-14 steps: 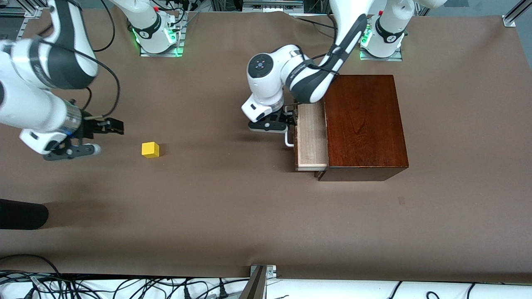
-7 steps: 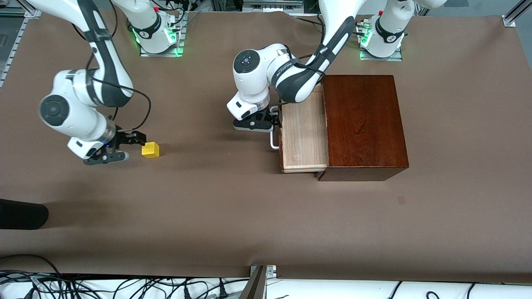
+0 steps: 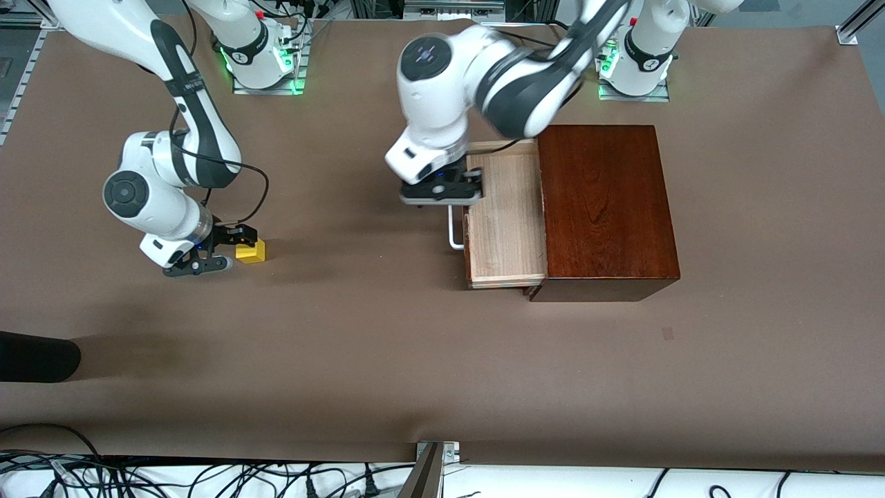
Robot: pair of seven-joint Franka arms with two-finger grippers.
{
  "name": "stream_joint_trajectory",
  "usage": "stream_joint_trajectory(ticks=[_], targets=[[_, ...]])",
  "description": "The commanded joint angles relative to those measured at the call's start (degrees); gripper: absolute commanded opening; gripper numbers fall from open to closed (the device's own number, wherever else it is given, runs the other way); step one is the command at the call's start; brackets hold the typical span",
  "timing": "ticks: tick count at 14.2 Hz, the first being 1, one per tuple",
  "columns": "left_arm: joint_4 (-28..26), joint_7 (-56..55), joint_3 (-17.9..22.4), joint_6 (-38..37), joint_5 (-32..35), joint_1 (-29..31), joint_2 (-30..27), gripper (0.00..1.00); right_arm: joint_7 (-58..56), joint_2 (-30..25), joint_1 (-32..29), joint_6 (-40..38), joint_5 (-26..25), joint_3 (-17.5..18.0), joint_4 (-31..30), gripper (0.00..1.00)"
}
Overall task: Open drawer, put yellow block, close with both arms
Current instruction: 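Grasp the yellow cube with the right gripper while the left gripper withdraws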
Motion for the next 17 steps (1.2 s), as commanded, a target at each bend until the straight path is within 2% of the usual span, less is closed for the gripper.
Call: stream_joint_trajectory(ticks=[1,4,7,9,10,12,13,15,16,17], targets=[[-1.58,4.39,-0.41,-7.57,-4.62,6.84,-6.77,1.0,0.15,0.84,0.02,2.0,1.08,0.62,-0.6,1.0],[-1.49,13.52,-0.58,-13.22,-6.75,18.78,-10.3,1.0,0.15,1.63,0.02,3.92,1.52,0.62,-1.74,1.0],[-1.49,30.28,0.03,-15.34,-6.84,27.13,-12.94,1.0,0.15,2.16,0.02,6.66,1.52,0.62,-3.41,1.0],[-3.59,38.66,0.38,-15.25,-10.59,31.9,-15.65,1.0,0.24,2.51,0.02,6.92,1.52,0.62,-3.68,0.97],[-5.69,41.83,0.38,-15.16,-11.14,34.18,-17.76,1.0,0.15,2.6,0.02,6.92,1.52,0.62,-3.68,0.89],[-9.12,46.06,0.38,-14.12,-10.8,38.14,-20.84,1.0,0.15,3.22,0.02,6.92,1.52,0.62,-3.68,0.64],[-11.57,46.34,0.38,-11.5,-10.79,39.81,-23.03,1.0,0.24,3.22,0.02,6.84,1.52,0.62,-3.68,0.46],[-22.09,47.48,-0.23,-2.9,-10.79,41.32,-29.17,1.0,-0.2,2.69,0.02,6.31,1.43,0.62,-2.72,0.12],[-25.02,48.27,-0.23,-1.81,-10.79,41.41,-31.29,1.0,-0.72,2.25,0.02,5.35,1.43,0.7,-1.24,0.0],[-24.87,47.93,-0.32,-3.98,-10.79,41.41,-31.4,1.0,-1.08,1.38,0.02,2.47,1.17,0.88,0.61,0.0]])
